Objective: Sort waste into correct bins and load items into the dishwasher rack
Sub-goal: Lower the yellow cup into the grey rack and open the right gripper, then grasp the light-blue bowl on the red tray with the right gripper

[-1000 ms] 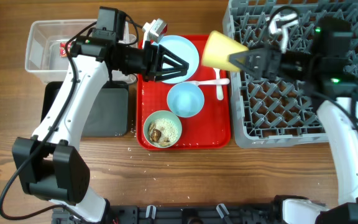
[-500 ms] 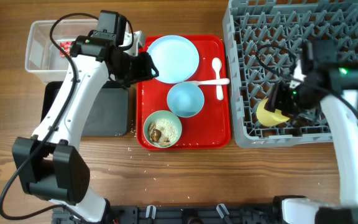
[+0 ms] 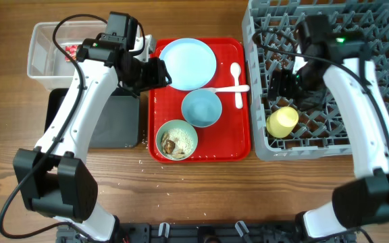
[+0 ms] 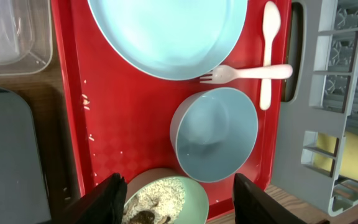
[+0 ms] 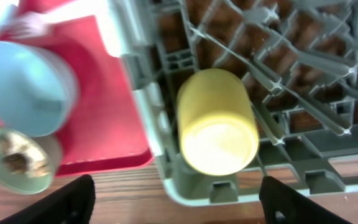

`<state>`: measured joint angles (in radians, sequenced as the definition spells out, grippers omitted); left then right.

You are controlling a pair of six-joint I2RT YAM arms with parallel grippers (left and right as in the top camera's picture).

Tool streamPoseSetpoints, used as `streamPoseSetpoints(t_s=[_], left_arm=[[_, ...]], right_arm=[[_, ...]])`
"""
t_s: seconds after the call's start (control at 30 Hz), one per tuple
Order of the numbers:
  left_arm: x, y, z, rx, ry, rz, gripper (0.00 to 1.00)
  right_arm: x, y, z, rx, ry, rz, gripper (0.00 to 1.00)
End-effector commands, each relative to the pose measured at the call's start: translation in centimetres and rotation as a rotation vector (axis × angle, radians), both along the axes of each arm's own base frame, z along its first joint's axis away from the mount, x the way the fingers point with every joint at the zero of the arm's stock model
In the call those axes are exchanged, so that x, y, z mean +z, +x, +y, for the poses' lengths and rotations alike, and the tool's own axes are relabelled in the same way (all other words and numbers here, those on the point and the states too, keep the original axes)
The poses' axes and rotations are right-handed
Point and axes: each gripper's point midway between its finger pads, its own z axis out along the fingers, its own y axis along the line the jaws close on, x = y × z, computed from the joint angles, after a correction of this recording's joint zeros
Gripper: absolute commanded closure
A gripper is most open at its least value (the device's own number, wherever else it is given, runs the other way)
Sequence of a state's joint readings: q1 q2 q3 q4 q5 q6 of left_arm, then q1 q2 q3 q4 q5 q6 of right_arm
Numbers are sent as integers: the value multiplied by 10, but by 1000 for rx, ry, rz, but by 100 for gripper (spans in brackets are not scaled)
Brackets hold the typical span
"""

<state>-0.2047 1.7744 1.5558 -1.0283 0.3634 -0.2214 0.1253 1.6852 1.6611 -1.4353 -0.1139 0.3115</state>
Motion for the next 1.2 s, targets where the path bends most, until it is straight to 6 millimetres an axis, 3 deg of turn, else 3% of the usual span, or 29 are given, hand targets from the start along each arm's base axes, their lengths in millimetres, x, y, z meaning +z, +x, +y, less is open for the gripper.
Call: streamPoseSetpoints(t_s=[0.0,0.13,0.2,0.3,0.47,0.5,0.53,0.7,0.8,0.9,0.93,0.97,1.07,1.1,1.17], left_arm=[[4,1,5,-1,24,-16,44],[1,-9,8,2,34,27,45],[0,-10,11,11,35,38,47],[-3,-12,19,28,76,49,49],[-7,-19,9,-8,133,49,51],[-7,-19,8,-11,133,46,51],[-7,-16,15,21,149,46,51],[-9,-4,58,186,182,62,51],[-9,-3,64,201,182,63,51],[-9,-1,64,202,180,58,50],[-9,-1,64,201,180,57,50],[-9,-1,64,202,181,57,49],[-9,-1,64,202,180,57,46],[-9,-1,64,202,180,57,43],[-9,-1,64,202,180,58,41]], right_arm=[[33,16,57,108,166,-158,22],[-2,18,121,155,186,-138,26],[-18,17,132,158,179,-113,26],[-22,24,131,147,160,-127,26],[-22,30,131,127,157,-146,26],[-30,32,126,96,112,-140,27],[-45,34,125,88,82,-114,34],[-112,33,128,76,52,-1,61],[-144,33,132,91,58,38,68],[-163,34,139,127,59,47,75],[-166,34,142,139,58,45,81],[-167,34,144,146,56,42,96],[-158,35,139,142,36,32,96],[-148,36,134,136,17,20,96],[-99,45,116,119,-49,-61,96]])
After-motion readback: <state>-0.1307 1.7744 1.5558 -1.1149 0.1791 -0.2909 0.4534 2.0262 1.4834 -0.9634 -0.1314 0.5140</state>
